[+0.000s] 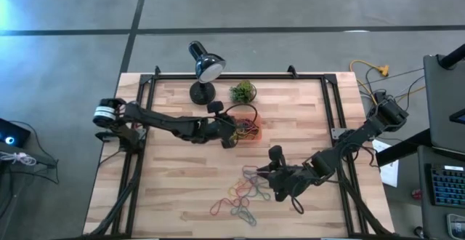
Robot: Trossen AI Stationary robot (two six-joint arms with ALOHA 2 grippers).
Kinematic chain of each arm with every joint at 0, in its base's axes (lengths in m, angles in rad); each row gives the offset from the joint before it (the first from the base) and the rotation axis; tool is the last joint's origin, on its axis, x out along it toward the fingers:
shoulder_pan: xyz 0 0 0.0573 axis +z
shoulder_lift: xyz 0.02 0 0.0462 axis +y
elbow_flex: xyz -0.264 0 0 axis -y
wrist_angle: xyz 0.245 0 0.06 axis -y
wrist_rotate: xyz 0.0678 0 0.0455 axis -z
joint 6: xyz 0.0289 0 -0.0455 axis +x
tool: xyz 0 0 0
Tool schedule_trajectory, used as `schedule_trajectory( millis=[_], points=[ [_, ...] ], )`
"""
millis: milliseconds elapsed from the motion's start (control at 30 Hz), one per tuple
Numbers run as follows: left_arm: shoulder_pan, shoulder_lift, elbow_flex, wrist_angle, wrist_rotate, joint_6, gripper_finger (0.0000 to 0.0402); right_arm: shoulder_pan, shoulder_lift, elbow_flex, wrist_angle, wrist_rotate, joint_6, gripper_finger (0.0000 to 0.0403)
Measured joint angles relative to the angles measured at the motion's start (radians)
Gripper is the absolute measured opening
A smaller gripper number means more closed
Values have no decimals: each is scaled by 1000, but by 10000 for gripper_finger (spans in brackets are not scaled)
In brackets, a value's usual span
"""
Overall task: Pick and place rubber bands into bin
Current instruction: Put the blue rubber band into the orange bin
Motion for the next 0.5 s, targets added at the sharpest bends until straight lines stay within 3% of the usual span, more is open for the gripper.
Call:
schedule_trajectory(
  millis=[267, 500],
  points=[
    [-107, -74, 0, -68, 273, -115, 86, 0, 0, -18, -46, -116, 117, 56],
    [-303, -99, -8, -115, 283, -178, 87, -3, 0, -106, 139, -167, 123, 56]
  ],
)
